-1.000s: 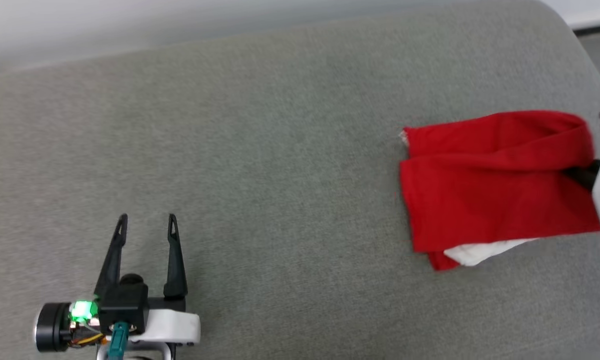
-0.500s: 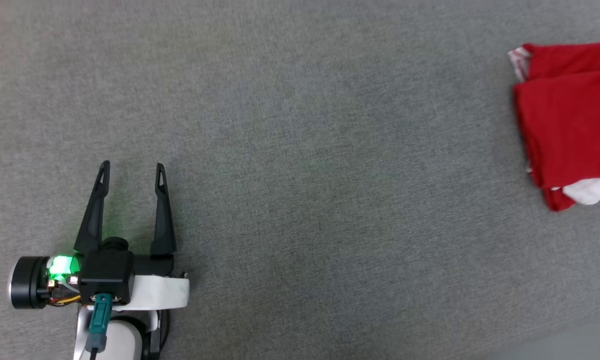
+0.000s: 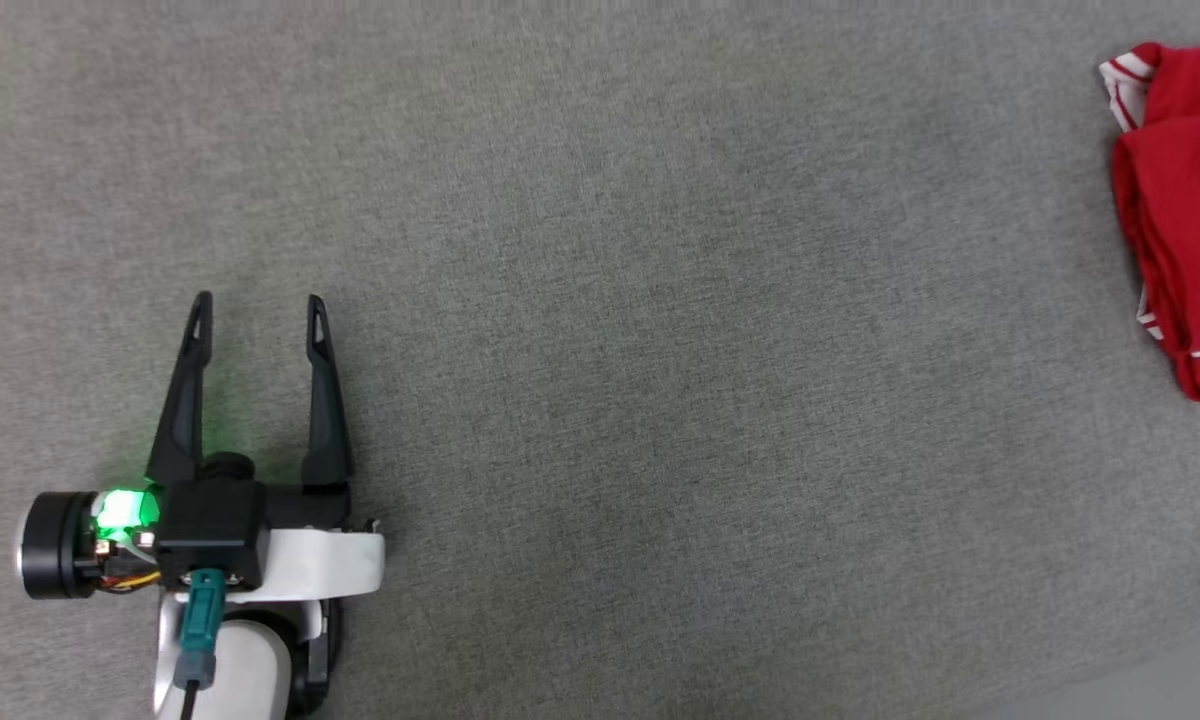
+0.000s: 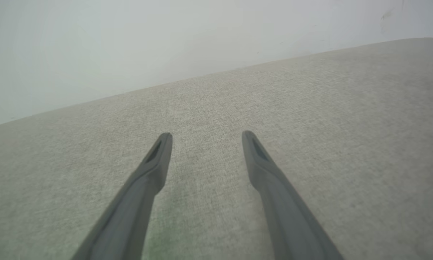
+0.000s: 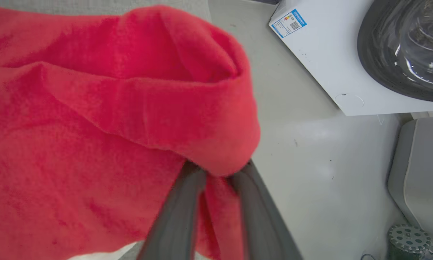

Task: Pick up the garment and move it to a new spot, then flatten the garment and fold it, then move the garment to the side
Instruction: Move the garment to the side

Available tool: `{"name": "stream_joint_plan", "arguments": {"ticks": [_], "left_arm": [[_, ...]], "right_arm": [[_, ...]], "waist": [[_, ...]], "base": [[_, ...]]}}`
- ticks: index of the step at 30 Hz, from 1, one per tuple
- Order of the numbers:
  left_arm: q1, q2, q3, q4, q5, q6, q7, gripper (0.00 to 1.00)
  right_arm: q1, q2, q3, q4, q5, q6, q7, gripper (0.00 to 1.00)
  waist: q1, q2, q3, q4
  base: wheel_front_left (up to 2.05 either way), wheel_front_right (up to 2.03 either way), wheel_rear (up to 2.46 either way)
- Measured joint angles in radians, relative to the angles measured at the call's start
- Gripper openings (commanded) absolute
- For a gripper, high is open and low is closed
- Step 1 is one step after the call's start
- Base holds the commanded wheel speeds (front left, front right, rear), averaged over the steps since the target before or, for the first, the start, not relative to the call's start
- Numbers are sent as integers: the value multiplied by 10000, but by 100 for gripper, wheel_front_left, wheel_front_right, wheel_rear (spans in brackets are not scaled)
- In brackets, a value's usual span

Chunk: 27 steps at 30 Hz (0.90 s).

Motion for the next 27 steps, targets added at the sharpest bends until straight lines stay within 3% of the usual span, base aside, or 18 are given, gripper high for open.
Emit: {"name": "stream_joint_plan", "arguments": {"ticks": [6, 15, 19, 21, 27], "left_arm": [[292, -290, -81, 209, -151, 140, 12, 100], [1090, -637, -21, 359, -280, 127, 12, 100], [1397, -752, 100, 384, -328, 98, 12, 100], [1780, -945, 113, 512, -347, -115, 12, 100], [2043, -1058, 113, 614, -322, -247, 12, 100]], "right_arm": [[-219, 10, -67, 322, -1223, 0, -1321, 100], [-143, 437, -245, -472, -2499, 0, -5020, 100], [122, 1104, -631, -798, -2683, 0, -6573, 100], [978, 2339, -784, -1774, -2545, 0, -7427, 100], [2558, 3342, -1145, -4084, -2259, 0, -7490, 100]], "waist": [[-1, 0, -825, 119], [-2, 0, -2267, 486], [-2, 0, -2788, 730], [-2, 0, -3483, 1199], [-3, 0, -4086, 1726]], "base": [[0, 0, 0], [0, 0, 0], [0, 0, 0], [0, 0, 0], [0, 0, 0]]}}
